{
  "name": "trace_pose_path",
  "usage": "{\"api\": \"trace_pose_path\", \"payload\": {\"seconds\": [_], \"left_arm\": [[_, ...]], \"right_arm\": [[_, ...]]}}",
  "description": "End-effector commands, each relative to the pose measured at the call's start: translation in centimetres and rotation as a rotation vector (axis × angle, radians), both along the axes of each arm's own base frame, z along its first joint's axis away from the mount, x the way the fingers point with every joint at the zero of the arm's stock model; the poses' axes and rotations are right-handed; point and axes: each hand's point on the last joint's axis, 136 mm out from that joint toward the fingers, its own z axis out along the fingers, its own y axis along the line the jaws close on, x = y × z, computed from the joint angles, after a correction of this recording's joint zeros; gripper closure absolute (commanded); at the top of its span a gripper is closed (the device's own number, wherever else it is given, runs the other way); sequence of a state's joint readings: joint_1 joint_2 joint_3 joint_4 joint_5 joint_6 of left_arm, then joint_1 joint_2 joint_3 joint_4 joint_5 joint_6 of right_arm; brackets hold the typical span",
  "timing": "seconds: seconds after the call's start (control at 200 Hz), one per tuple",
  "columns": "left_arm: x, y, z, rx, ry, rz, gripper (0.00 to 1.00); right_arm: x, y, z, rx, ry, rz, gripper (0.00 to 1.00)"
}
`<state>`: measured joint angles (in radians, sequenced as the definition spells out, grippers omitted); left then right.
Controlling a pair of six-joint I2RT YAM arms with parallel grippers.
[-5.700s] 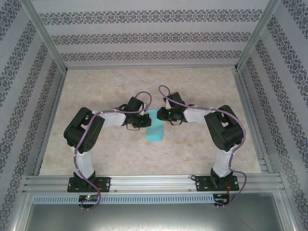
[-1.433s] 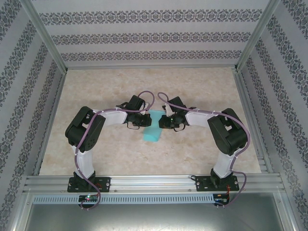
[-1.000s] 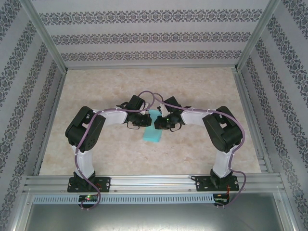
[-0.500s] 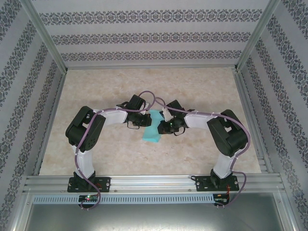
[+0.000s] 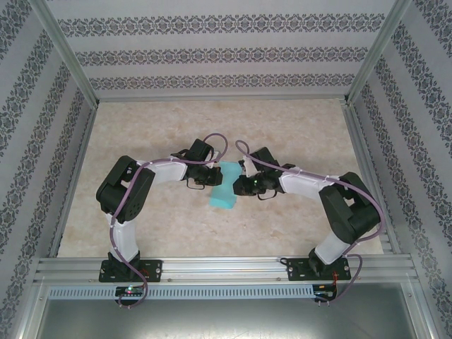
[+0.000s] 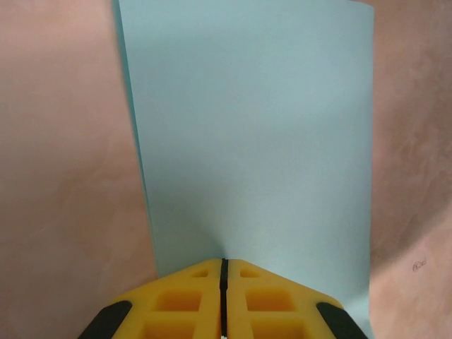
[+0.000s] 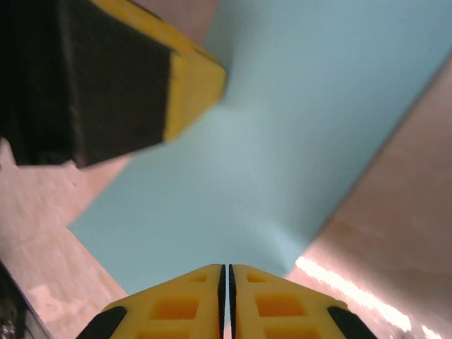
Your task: Fold a paper plane with a square sheet of paper (pick it up from the middle)
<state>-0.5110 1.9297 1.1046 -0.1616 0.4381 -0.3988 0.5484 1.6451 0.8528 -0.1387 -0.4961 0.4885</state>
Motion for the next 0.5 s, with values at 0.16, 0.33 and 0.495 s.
{"api": "trace_pose_path", "payload": {"seconds": [0.16,0.33,0.495], "left_arm": [[-5.4,5.8,-7.1,0.281,0.225,0.027,0.89],[-5.4,6.0,-7.1,0.287,0.223,0.025,0.89],[-5.2,6.0,-7.1,0.287,0.222,0.025,0.89]], "right_arm": [[1.5,4.0,-1.3,0.039,0.037,0.040,0.87],[0.0,3.9,-3.4,-0.011,0.085,0.086,0.87],[-1.9,2.5,-4.6,-0.065,0.123,0.116,0.87]]}}
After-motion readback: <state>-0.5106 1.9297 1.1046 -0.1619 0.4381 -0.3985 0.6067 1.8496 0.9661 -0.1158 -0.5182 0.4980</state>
